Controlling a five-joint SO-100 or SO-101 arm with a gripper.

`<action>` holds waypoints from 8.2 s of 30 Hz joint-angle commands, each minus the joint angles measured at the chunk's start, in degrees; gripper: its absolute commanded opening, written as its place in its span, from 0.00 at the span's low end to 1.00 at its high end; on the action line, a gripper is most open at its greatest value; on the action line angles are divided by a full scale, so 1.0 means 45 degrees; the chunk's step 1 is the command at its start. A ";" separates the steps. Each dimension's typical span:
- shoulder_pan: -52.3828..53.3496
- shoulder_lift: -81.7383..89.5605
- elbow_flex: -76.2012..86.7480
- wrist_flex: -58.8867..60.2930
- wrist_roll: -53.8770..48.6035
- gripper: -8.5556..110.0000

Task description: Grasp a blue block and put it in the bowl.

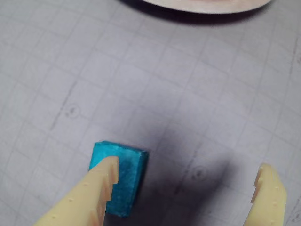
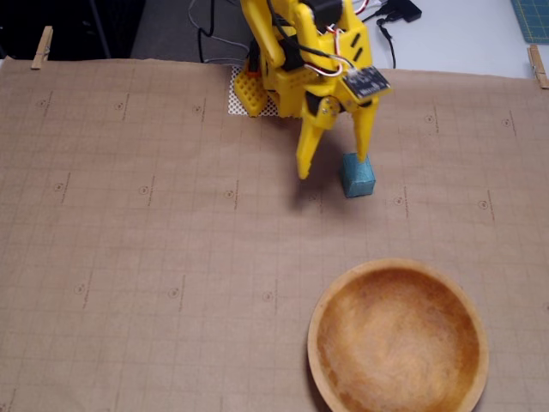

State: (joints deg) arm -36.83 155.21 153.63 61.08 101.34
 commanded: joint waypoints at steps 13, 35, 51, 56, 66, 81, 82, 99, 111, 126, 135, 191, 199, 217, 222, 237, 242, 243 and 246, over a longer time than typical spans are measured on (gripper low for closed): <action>-0.2012 0.0098 -0.0918 -0.0273 0.0801 0.38; -0.1387 -0.2031 -0.0996 -0.0605 0.1699 0.38; -0.1914 -0.4824 -0.1074 -0.3008 0.1895 0.38; -0.2051 -0.4941 -0.0918 -0.3262 0.1914 0.38; -0.2070 -0.6719 -0.1094 -0.3359 0.1953 0.38; -0.2051 -0.7168 -0.0879 -0.3320 0.2168 0.38; -0.2051 -0.7383 -0.0918 -0.3359 0.2168 0.38; -0.2070 -0.8398 -0.1387 -0.3379 0.2168 0.27; -0.2070 -0.8398 -0.1406 -0.3359 0.2148 0.09; -0.1914 -0.7305 -0.2109 -0.3125 0.1953 0.07; -0.1211 -0.4043 -0.3379 -0.0625 0.1895 0.07; 0.3379 -1.3203 -1.5703 -0.1641 -0.1348 0.07; 0.3340 -1.5352 -1.7285 -0.2441 -0.1348 0.07; 0.3320 -1.9922 -1.9375 -0.4375 -0.1348 0.07; 0.3320 -2.0703 -1.9922 -0.4238 -0.1348 0.07; 0.3047 -2.0879 -2.0020 -0.4395 -0.1133 0.31; 0.3047 -2.0742 -2.0020 -0.4395 -0.1133 0.32; 0.3047 -2.0723 -2.0020 -0.4355 -0.1133 0.32; 0.3066 -2.0156 -1.9824 -0.4219 -0.1133 0.32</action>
State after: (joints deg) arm -22.76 58.71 67.94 42.71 95.98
